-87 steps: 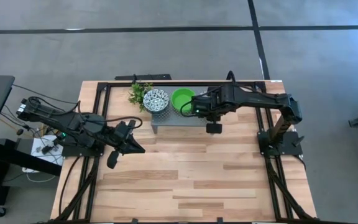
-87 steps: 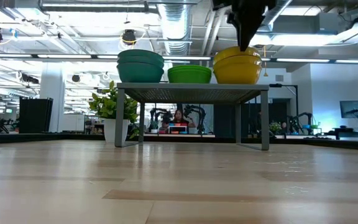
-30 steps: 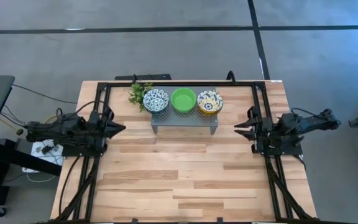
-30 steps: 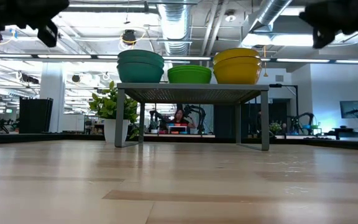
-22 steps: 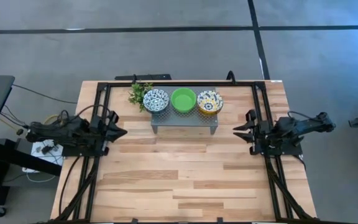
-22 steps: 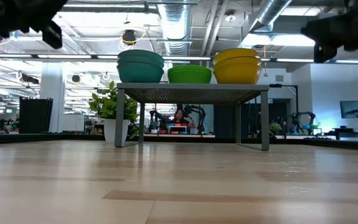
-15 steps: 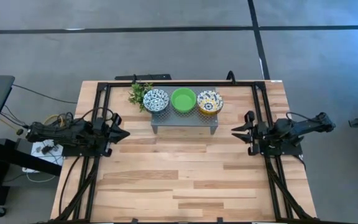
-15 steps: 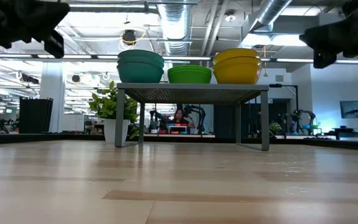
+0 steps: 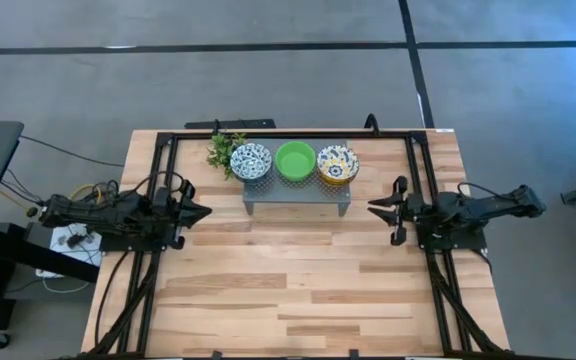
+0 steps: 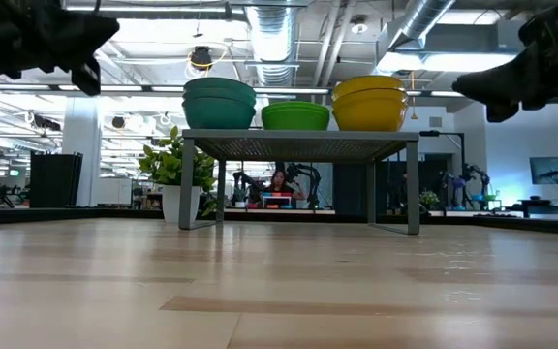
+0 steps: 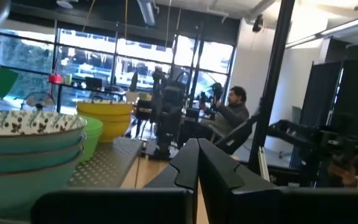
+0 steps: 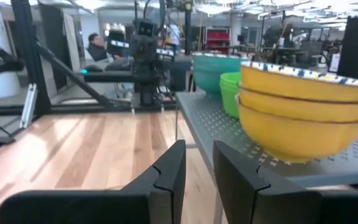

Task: Pick & Place Mini bowls
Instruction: Return to Home Position

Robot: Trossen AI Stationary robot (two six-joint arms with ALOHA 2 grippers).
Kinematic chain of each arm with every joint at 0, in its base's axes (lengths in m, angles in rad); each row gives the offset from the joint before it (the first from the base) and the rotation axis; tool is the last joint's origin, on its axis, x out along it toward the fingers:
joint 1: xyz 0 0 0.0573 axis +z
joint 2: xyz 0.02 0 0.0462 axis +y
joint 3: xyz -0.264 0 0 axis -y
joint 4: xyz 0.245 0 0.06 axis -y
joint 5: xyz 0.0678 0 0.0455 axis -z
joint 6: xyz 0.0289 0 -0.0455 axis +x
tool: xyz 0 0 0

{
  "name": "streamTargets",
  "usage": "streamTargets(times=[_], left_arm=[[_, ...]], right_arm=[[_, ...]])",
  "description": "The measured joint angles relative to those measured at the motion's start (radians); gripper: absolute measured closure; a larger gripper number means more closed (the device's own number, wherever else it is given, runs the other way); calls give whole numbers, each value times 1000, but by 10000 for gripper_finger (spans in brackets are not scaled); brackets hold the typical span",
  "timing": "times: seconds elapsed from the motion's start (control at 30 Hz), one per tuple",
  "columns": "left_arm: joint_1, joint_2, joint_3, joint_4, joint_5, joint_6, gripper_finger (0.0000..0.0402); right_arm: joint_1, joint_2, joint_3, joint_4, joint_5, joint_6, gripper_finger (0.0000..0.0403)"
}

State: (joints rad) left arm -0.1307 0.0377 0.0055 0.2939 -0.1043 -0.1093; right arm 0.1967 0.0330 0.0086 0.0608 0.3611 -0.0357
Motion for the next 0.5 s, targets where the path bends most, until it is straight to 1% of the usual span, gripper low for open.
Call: streamTargets(times=[0.2, 0.5], left_arm=[[0, 54, 0, 2, 0, 0, 392], [0, 128, 0, 3, 0, 0, 391]], right_arm=[[-5, 46, 0, 0, 2, 1, 326], [-5, 45, 0, -1, 2, 1, 326]])
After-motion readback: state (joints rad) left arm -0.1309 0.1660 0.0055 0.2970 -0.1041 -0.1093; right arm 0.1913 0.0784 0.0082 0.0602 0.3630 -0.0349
